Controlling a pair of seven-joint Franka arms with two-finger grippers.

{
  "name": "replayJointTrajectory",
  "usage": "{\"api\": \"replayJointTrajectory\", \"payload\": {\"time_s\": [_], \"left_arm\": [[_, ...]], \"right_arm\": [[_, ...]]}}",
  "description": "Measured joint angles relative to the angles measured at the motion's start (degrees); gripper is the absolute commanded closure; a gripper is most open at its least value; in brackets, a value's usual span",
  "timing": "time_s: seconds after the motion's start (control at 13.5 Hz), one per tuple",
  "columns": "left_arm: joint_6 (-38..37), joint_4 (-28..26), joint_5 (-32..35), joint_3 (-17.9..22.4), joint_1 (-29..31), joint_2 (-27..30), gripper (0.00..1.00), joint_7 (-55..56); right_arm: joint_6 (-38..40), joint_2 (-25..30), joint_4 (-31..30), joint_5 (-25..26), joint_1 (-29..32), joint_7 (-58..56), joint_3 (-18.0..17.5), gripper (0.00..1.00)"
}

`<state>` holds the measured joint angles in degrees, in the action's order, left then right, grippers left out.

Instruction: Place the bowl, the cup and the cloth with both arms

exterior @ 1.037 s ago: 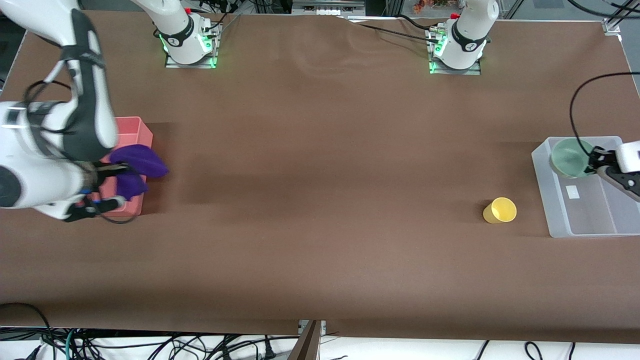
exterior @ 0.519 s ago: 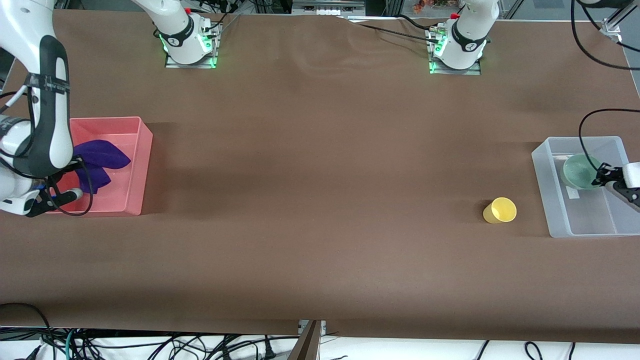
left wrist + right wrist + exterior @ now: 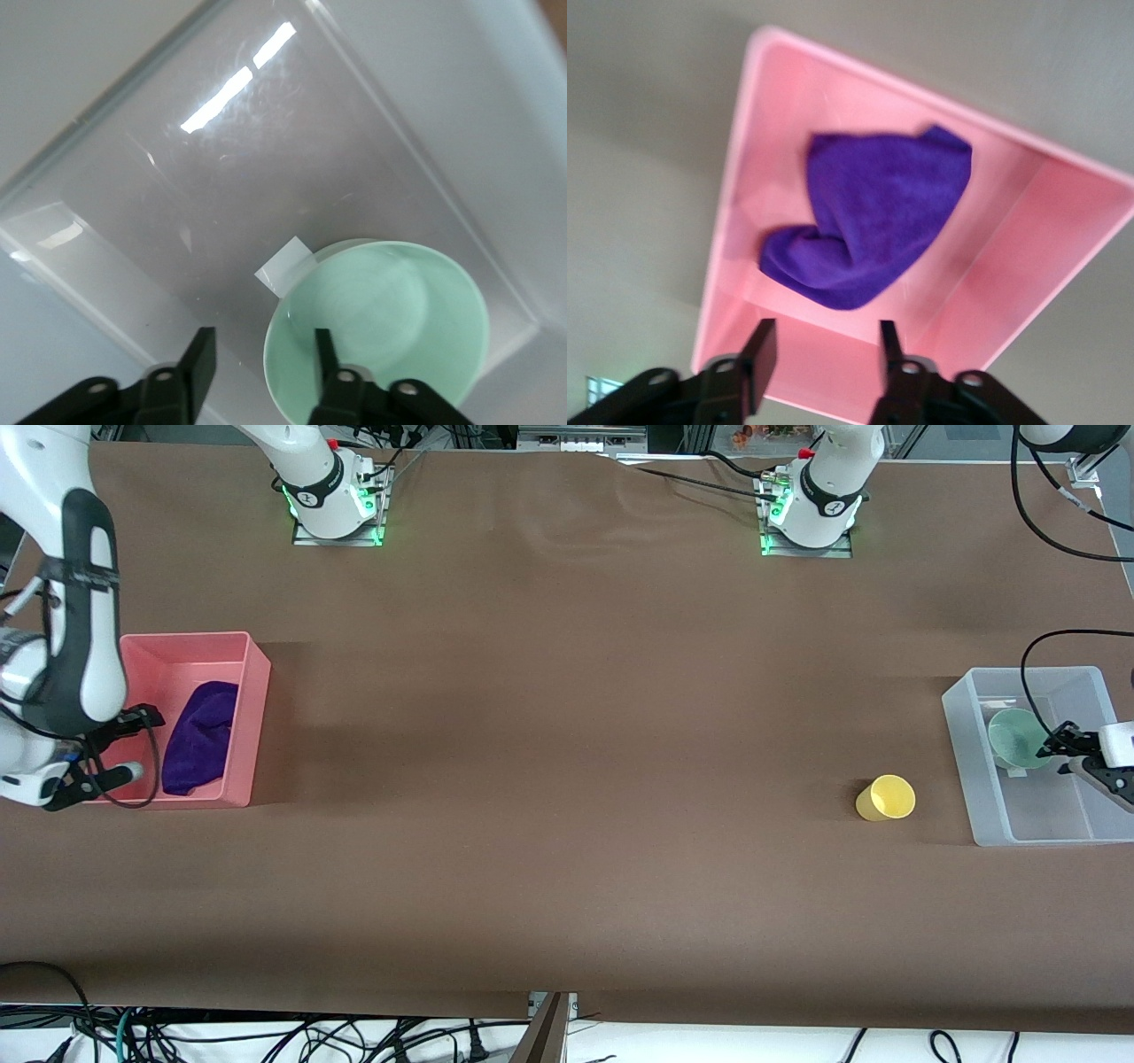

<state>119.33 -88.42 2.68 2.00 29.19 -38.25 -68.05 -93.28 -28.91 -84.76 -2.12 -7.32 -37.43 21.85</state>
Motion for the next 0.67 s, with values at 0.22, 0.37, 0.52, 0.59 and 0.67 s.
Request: {"api": "replayJointTrajectory", "payload": {"time_s": [0.22,0.37,0.52,0.59,0.67], "left_arm": [[-7.7,2.5,-0.3,-5.1,-0.1,6.1,0.00,1.1],[-13.1,4.9,-0.3,-8.9,-1.2,8.9,0.00,6.0],[-14.9,5.6,-0.4,-9.9,-4.8,9.4,0.00,14.2],[-14.9,5.5,-0.4,-10.0,-7.2,8.8,0.00,18.8],[-14.3,5.4,-0.4,-10.0,-9.6,7.7,0.00,23.0]], "right_arm": [[4.9,5.4,3.1,-0.4,-0.2,7.8,-5.4,0.00],[6.7,8.1,4.3,-0.4,-0.5,17.6,-10.3,0.00],[7.1,10.7,4.8,-0.4,-0.6,25.3,-14.8,0.00],[7.3,12.1,4.8,-0.3,-0.7,28.4,-16.9,0.00],[7.4,13.5,4.8,-0.1,-0.7,30.4,-18.4,0.00]]}}
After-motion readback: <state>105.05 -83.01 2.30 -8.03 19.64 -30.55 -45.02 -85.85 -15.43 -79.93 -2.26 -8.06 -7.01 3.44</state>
